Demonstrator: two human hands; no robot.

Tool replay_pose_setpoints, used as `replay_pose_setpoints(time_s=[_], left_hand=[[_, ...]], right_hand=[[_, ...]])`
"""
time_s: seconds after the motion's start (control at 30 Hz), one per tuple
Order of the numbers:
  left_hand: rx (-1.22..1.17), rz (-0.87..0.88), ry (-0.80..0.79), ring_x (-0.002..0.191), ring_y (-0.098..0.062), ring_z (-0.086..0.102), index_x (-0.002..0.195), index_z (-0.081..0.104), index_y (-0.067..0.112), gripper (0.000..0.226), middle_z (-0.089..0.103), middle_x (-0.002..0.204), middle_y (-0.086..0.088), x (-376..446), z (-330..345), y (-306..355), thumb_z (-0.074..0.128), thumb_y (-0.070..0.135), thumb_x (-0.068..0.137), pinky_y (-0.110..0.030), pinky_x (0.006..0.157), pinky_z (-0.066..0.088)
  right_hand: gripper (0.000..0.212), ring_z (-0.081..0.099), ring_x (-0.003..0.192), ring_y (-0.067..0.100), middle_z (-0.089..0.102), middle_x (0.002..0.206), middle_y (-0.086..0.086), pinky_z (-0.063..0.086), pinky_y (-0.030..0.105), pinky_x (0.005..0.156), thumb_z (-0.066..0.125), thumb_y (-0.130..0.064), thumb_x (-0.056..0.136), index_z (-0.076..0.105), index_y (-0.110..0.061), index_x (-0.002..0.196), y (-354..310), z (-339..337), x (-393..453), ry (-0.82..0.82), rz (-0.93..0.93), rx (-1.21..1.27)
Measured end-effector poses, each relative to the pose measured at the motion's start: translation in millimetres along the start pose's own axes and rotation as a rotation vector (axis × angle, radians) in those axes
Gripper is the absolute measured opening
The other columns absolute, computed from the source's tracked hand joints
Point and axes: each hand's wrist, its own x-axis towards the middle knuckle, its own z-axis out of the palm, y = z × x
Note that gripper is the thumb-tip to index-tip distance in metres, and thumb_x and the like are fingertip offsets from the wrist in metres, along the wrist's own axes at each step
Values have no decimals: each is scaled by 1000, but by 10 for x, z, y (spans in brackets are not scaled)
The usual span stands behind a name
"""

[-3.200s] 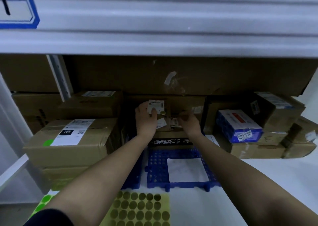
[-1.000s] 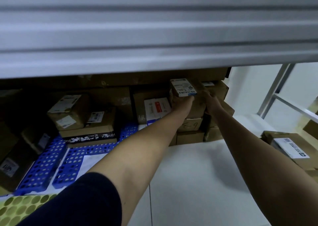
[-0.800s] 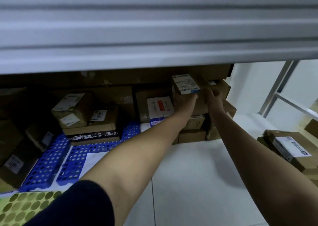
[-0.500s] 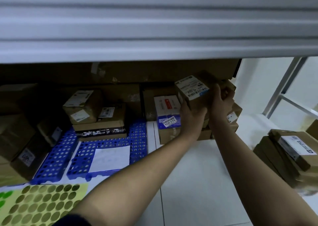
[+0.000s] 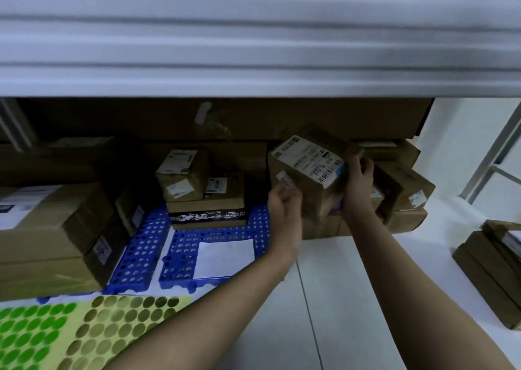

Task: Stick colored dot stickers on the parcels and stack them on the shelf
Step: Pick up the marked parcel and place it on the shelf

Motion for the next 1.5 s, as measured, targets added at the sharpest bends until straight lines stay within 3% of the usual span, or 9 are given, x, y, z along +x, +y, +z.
replay_pose_setpoints(time_s=[0.2, 0.37, 0.5, 0.67, 0.8, 0.93, 1.1, 1.27, 1.5], left_hand=[[48, -51, 278, 132, -19, 37, 143, 33, 25, 61, 39, 141, 0, 330, -989, 79, 46, 53, 91, -30, 102, 29], [35, -339, -12, 126, -21, 46, 137, 47, 33, 99, 52, 138, 0, 538, -1577, 333, 60, 85, 54, -44, 110, 30], [23, -512, -251, 110, -23, 59, 115, 64, 30, 59, 69, 113, -5, 509, -1922, 331, 53, 71, 73, -43, 96, 44], [1, -672, -334, 117, -32, 55, 125, 58, 29, 80, 61, 126, -10, 455, -2294, 161, 68, 71, 58, -55, 99, 42], [-26, -739, -388, 115, -34, 57, 125, 56, 27, 75, 60, 127, -11, 358, -2423, 111, 74, 60, 60, -53, 91, 49], [-43, -726, -297, 116, -33, 55, 119, 57, 27, 63, 60, 126, -11, 243, -2498, 46, 63, 59, 65, -56, 95, 47], [-127, -579, -51, 114, -28, 54, 104, 58, 33, 43, 63, 113, -5, 100, -2486, -2, 53, 59, 70, -49, 99, 45], [-159, -384, 84, 111, -16, 54, 120, 53, 36, 54, 60, 119, 1, -23, -2312, 24, 52, 59, 71, -36, 85, 48], [-69, -328, -30, 115, -13, 53, 140, 37, 38, 86, 56, 129, 4, -179, -2359, 88, 65, 67, 64, -35, 95, 44]], right_hand=[[40, 64, 96, 30, 63, 102, 11, 50, 42, 83, 55, -50, 86, 55, -15, 108, 95, 399, -212, -237, 138, -131], [36, 65, 71, 20, 67, 76, 6, 48, 36, 77, 57, -48, 84, 58, -13, 88, 138, 640, -348, -575, 337, -236], [17, 64, 58, 10, 63, 70, 1, 50, 22, 55, 44, -30, 96, 55, -19, 100, 210, 815, -455, -744, 405, -260], [18, 63, 51, 13, 65, 60, 2, 51, 20, 48, 49, -28, 93, 58, -13, 90, 306, 951, -554, -759, 607, -259], [23, 62, 62, 16, 65, 71, 5, 49, 25, 66, 64, -35, 78, 72, -14, 75, 356, 1049, -603, -797, 676, -275], [52, 64, 101, 30, 68, 108, 16, 48, 39, 92, 66, -46, 82, 62, -10, 119, 339, 1166, -607, -854, 546, -500], [52, 57, 117, 23, 65, 121, 2, 37, 49, 106, 47, -62, 88, 57, -26, 124, 527, 985, -758, -459, 336, -332], [27, 62, 96, 2, 66, 110, -19, 44, 34, 89, 34, -58, 93, 54, -47, 107, 638, 1015, -1407, -440, 346, -150], [52, 67, 103, 15, 71, 111, -1, 51, 30, 89, 42, -58, 87, 51, -29, 128, 684, 1066, -1623, -502, 342, -96]])
